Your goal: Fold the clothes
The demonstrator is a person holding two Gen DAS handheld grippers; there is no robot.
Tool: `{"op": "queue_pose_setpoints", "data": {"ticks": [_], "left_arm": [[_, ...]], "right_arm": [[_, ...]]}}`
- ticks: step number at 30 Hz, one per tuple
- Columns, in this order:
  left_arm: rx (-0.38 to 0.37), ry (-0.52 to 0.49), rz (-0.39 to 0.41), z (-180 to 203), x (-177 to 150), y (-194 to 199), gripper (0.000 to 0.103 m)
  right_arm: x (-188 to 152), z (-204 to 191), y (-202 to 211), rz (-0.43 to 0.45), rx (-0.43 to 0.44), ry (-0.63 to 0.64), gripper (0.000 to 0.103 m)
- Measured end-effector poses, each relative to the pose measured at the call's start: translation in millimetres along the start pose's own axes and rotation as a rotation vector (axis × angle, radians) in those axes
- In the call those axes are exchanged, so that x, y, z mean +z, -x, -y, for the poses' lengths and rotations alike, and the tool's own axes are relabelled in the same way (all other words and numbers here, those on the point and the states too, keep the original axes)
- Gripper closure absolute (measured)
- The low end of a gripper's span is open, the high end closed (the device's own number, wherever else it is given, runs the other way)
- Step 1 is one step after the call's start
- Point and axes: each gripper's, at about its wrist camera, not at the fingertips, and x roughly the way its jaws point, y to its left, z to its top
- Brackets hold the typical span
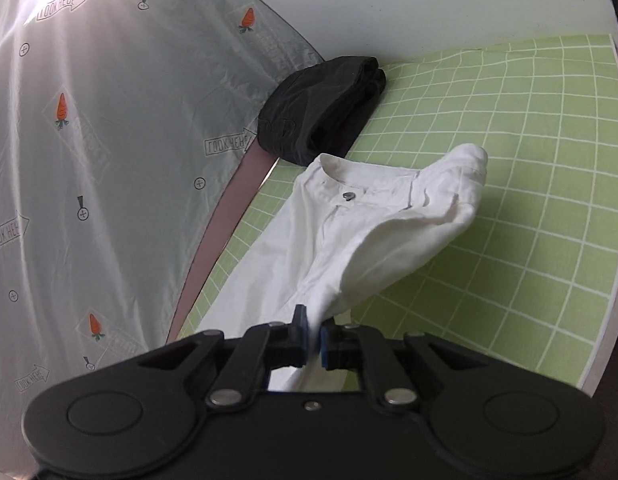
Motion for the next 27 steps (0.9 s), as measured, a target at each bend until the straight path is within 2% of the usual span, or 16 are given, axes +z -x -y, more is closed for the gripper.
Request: {"op": "queue_pose_setpoints", "data": {"ticks": [4, 6, 10, 14, 16, 18, 20, 22, 23, 24, 25, 27], "left_arm": [[-0.101, -0.131, 0.116, 54.3, 41.7, 7.9, 0.1], [-0.123, -0.172, 0.172, 83.0, 56.7, 6.8, 0.1], [-0.024, -0.136, 0.124, 99.3, 49.6, -39.7, 0.1], [0.032, -0.152, 0.069, 124.1, 46.6, -81.4, 0.1], [0.028, -0.196, 0.079, 144.6, 54.0, -100.7, 0.1], [0.005, -0.243, 0.106, 164.9, 57.8, -126.9, 0.1], [-0.048, -0.31, 0.137, 200.5, 65.3, -170.9, 0.1], [-0.078, -0.368, 0.157, 234.8, 69.1, -214.3, 0.092], [-0.073, -0.374, 0.124, 246.2, 70.0, -229.9, 0.081], [-0.07, -0.351, 0.081, 251.5, 70.9, -239.4, 0.07], [-0.081, -0.313, 0.06, 248.1, 68.5, -241.8, 0.065], [-0.087, -0.259, 0.052, 224.4, 55.7, -236.5, 0.044]], "right_arm": [[7.3, -21.6, -9.0, 0.028, 0.003, 0.067, 0.097], [9.2, -36.0, -24.2, 0.04, -0.008, 0.102, 0.097], [12.5, -66.3, -58.7, 0.064, -0.036, 0.173, 0.097], [15.8, -96.5, -93.1, 0.089, -0.064, 0.245, 0.097], [17.4, -111.6, -110.4, 0.101, -0.077, 0.28, 0.097], [27.1, -128.9, -151.4, 0.092, -0.076, 0.314, 0.097], [38.4, -146.7, -196.8, 0.079, -0.072, 0.347, 0.097], [49.7, -164.4, -242.3, 0.066, -0.067, 0.38, 0.096], [55.3, -173.3, -265.0, 0.06, -0.065, 0.396, 0.095], [54.5, -178.8, -281.7, 0.042, -0.093, 0.416, 0.091], [50.6, -182.9, -295.6, 0.02, -0.136, 0.437, 0.08], [38.7, -183.2, -308.0, -0.013, -0.2, 0.468, 0.07]]}}
